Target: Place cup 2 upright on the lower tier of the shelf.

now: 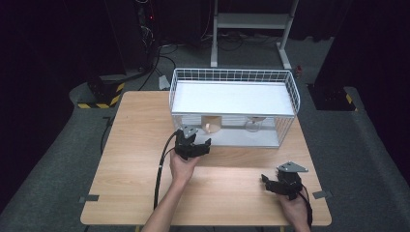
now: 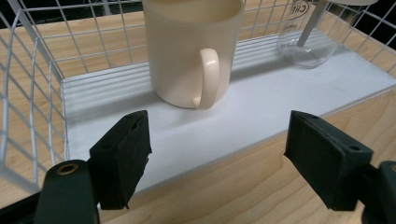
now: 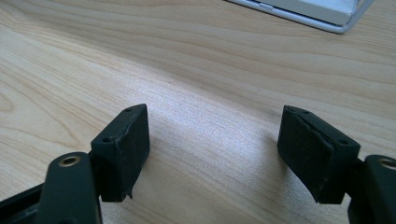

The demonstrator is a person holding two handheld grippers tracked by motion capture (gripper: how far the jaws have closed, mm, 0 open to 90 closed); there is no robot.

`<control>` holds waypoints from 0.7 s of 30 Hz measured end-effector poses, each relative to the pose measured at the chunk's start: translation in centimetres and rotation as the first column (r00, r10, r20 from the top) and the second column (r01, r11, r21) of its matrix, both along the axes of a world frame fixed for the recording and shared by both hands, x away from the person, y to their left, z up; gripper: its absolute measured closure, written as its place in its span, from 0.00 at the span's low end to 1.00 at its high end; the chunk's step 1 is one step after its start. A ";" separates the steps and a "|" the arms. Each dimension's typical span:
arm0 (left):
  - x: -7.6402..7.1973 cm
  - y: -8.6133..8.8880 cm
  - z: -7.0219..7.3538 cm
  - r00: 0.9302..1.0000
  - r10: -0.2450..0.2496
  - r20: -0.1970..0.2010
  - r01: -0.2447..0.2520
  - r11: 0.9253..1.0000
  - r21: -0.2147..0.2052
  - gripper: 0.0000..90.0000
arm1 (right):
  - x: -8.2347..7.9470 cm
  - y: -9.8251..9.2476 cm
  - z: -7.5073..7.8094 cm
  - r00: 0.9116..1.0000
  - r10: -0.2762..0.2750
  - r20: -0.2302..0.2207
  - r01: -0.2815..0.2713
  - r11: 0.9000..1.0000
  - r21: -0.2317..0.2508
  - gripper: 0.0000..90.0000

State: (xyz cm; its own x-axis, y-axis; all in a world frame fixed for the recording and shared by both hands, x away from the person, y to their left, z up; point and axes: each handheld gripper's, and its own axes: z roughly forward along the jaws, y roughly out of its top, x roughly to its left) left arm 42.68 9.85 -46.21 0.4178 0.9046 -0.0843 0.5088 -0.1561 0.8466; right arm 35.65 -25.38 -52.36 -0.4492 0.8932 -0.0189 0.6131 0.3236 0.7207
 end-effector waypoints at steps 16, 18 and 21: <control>-2.1 2.1 0.3 1.000 -0.008 -0.004 0.008 0.998 -0.066 0.25 | 0.0 0.0 0.0 1.000 -0.001 0.000 0.001 1.000 0.000 0.28; -2.2 2.3 0.3 1.000 -0.007 -0.005 0.007 0.997 -0.078 0.25 | 0.0 0.0 0.0 1.000 -0.001 0.000 0.001 1.000 0.000 0.28; -2.7 2.5 0.4 1.000 -0.015 -0.003 0.014 0.997 -0.073 0.25 | 0.0 0.0 0.0 1.000 0.000 0.000 0.000 1.000 0.000 0.28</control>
State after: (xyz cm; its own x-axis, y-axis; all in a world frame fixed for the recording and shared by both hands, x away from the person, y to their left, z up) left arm 39.97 12.35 -45.85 0.4305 0.8899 -0.1510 0.5101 -0.1018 0.8541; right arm 35.65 -25.37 -52.37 -0.4488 0.8934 -0.0191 0.6131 0.3235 0.7208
